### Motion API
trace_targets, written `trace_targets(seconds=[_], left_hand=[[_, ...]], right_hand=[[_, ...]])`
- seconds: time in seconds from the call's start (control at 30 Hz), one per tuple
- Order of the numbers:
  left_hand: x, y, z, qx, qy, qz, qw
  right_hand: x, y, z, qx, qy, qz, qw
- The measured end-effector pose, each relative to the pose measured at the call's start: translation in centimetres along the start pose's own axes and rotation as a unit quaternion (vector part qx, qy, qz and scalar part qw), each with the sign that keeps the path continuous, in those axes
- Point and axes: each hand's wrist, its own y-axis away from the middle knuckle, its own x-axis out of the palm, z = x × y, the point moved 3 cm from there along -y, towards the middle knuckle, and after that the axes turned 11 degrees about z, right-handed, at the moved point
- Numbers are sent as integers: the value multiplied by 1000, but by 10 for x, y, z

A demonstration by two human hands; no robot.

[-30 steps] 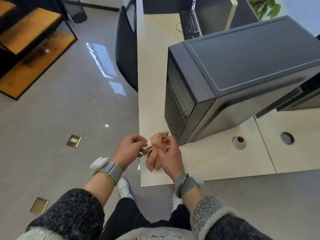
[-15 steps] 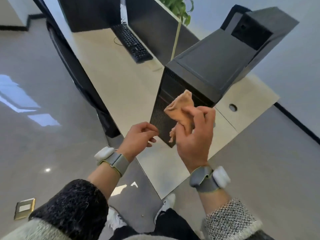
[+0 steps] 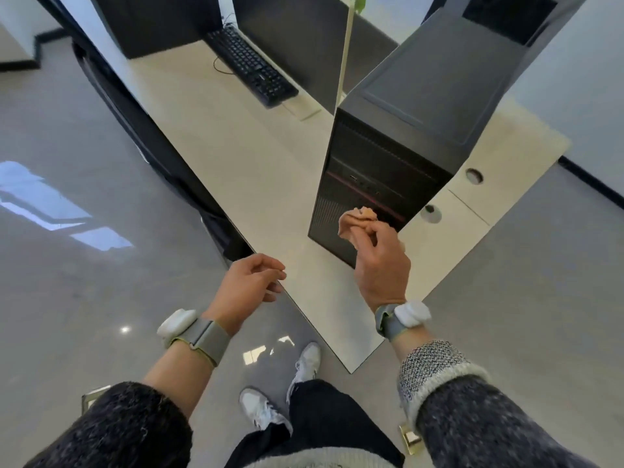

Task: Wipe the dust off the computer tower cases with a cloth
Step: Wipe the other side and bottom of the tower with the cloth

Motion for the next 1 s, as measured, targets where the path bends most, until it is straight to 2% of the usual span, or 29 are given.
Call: trace_targets(seconds=[0.17,0.3,0.37,0.5,0.6,0.77,0.87,1.0], left_hand=[[-23,-5,19,-40,-13,-41,998],[-23,-21,13,-39,-19,-46,998],[-17,-33,2,-30,-20,-39,999],[6,-61,-31,-3,-6,1,1000],[20,-76,-58,24,-2,49,998],[27,-96,-95,69,-8,109,992],[14,-105,-99,70,-33,146,986],[-29,-107,-85,44,-69,173,981]], right_hand=[[74,22,-6,-31,47,156,986],[80,19,5,-43,26,182,982],[70,9,12,-59,-3,160,985],[1,-24,32,-86,-54,75,992],[-65,-41,54,-91,-87,-23,992],[-146,-61,79,-75,-62,-179,979],[-133,-78,83,-35,-12,-207,978],[-59,-88,85,12,67,-153,986]])
